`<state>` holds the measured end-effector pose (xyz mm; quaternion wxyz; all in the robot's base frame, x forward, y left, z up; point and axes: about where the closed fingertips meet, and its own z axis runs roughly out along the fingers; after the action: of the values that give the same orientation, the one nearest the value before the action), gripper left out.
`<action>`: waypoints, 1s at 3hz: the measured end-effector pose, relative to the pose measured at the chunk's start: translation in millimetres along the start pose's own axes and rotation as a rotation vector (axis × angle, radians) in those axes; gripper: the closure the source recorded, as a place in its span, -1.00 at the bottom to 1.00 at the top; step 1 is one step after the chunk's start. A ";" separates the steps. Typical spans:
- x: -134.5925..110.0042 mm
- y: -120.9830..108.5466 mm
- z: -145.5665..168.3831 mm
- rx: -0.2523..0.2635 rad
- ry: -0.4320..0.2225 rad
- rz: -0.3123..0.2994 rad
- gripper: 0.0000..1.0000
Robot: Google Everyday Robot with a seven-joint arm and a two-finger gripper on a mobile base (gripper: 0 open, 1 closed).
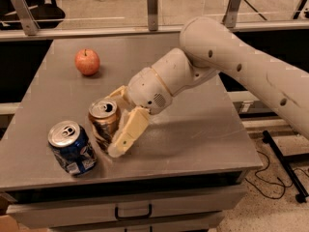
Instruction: Move orange can near pepsi can
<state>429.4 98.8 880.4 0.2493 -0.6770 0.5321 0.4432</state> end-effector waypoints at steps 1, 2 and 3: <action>-0.1 0.4 0.1 0.000 0.001 -0.001 -1.00; -13.6 -9.6 -41.9 0.097 0.025 -0.045 -1.00; -44.7 -30.0 -119.5 0.276 0.075 -0.163 -1.00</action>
Offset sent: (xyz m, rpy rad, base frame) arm 0.0791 -0.0865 0.1054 -0.0116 -0.3018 -0.2022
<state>495.8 33.7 972.7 0.3551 -0.6933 0.5400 0.3187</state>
